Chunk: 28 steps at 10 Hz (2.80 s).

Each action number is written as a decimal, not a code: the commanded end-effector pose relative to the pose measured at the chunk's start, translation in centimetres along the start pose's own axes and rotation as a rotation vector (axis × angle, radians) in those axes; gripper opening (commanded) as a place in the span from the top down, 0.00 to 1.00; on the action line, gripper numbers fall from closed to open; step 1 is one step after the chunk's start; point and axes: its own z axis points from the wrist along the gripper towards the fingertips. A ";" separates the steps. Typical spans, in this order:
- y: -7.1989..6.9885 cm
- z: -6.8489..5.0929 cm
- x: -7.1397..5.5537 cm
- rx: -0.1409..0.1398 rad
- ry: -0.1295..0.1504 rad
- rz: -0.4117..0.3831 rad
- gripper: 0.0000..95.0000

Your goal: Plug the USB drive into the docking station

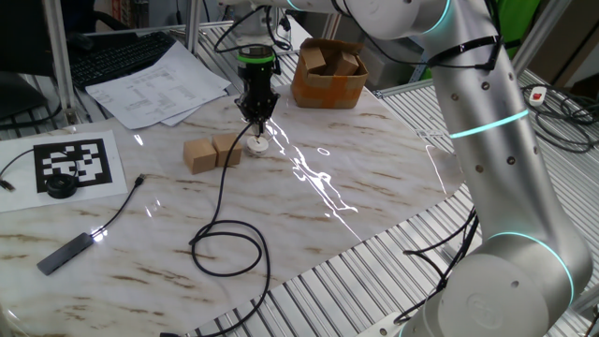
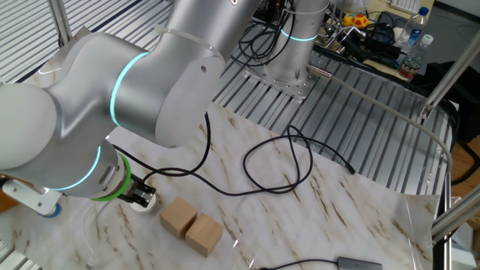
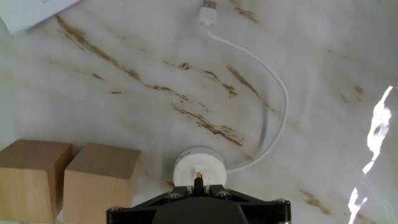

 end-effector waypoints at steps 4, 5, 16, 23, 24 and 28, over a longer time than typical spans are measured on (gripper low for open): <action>0.0 -0.1 0.0 -0.001 0.010 0.001 1.00; 0.0 -0.1 0.0 -0.013 0.011 0.002 1.00; 0.0 -0.3 0.5 -0.046 0.008 0.009 1.00; 0.1 0.2 0.2 -0.013 0.015 -0.047 1.00; 0.1 0.2 0.2 -0.012 0.016 -0.047 1.00; -0.2 0.4 0.2 -0.012 0.018 -0.046 1.00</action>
